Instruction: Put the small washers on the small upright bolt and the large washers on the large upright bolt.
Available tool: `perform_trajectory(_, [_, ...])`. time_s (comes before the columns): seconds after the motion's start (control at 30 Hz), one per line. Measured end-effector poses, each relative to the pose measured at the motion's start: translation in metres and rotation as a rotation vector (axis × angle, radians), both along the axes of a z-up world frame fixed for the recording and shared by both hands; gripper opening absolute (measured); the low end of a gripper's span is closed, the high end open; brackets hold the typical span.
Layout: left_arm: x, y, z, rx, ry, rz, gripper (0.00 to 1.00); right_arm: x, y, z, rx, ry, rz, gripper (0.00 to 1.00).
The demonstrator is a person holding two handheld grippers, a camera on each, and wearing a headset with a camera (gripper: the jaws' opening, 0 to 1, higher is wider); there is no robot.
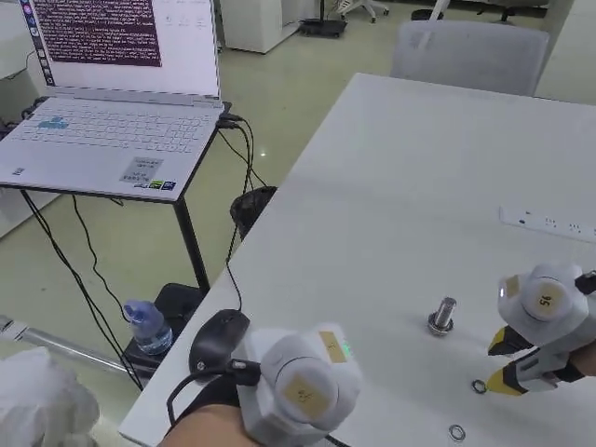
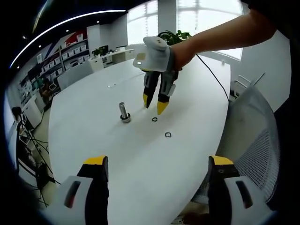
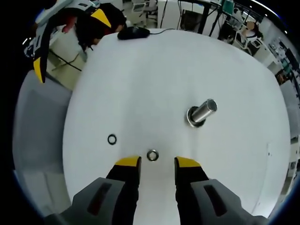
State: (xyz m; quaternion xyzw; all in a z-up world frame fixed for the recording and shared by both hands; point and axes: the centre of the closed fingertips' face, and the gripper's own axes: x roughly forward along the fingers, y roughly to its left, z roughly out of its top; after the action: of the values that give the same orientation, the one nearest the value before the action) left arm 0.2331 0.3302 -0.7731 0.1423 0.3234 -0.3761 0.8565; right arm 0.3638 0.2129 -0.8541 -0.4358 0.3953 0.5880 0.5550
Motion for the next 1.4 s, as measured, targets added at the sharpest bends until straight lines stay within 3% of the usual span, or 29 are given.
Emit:
perform_trajectory(0.17, [-0.001, 0.001, -0.001, -0.001, 0.002, -0.001, 0.87, -0.004, -0.002, -0.016, -0.01, 0.007, 0.006, 0.29])
perform_trajectory(0.43, [-0.003, 0.004, -0.002, 0.001, 0.009, -0.004, 0.85, -0.007, -0.002, -0.028, -0.022, 0.006, 0.021, 0.27])
perform_trajectory(0.9, [-0.002, 0.001, -0.003, -0.009, 0.014, -0.007, 0.83, -0.007, -0.001, -0.026, -0.024, 0.004, 0.022, 0.25])
perform_trajectory(1.4, [-0.004, -0.001, -0.004, -0.015, 0.019, -0.005, 0.81, -0.011, 0.0, -0.026, -0.055, -0.022, 0.03, 0.14])
